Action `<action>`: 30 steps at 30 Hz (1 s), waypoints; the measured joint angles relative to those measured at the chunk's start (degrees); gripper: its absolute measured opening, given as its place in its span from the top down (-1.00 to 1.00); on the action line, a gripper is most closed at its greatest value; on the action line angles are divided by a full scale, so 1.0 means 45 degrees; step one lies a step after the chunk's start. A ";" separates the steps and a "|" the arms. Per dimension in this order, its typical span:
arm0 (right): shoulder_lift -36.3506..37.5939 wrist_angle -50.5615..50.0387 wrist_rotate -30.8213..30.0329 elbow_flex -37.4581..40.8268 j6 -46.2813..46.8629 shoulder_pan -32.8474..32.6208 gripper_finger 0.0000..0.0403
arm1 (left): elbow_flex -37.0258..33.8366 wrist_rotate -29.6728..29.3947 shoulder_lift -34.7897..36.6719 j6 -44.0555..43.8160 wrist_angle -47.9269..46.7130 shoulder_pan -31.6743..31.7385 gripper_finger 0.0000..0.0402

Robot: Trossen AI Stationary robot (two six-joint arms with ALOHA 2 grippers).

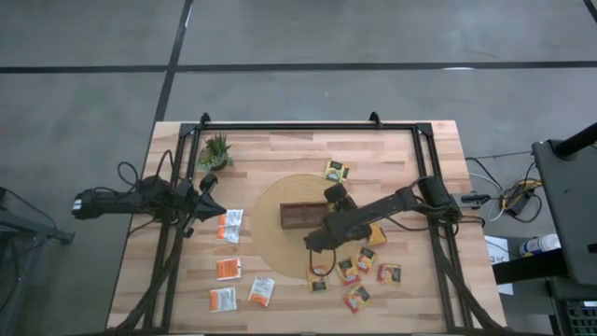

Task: Pick & Place Tea
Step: Put the right yellow tea bag into the right of the wooden organizer

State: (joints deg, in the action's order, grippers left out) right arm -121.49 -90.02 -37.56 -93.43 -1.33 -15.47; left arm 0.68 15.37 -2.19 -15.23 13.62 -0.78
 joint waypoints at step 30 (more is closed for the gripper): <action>0.4808 0.1758 0.1655 0.1286 0.3416 -0.0004 0.13 | 0.0001 -0.0002 0.0001 -0.0003 -0.0004 0.0001 1.00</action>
State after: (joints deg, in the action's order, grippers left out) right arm -99.85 -82.11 -30.11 -87.64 14.04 -15.49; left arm 0.68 15.35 -2.18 -15.24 13.61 -0.77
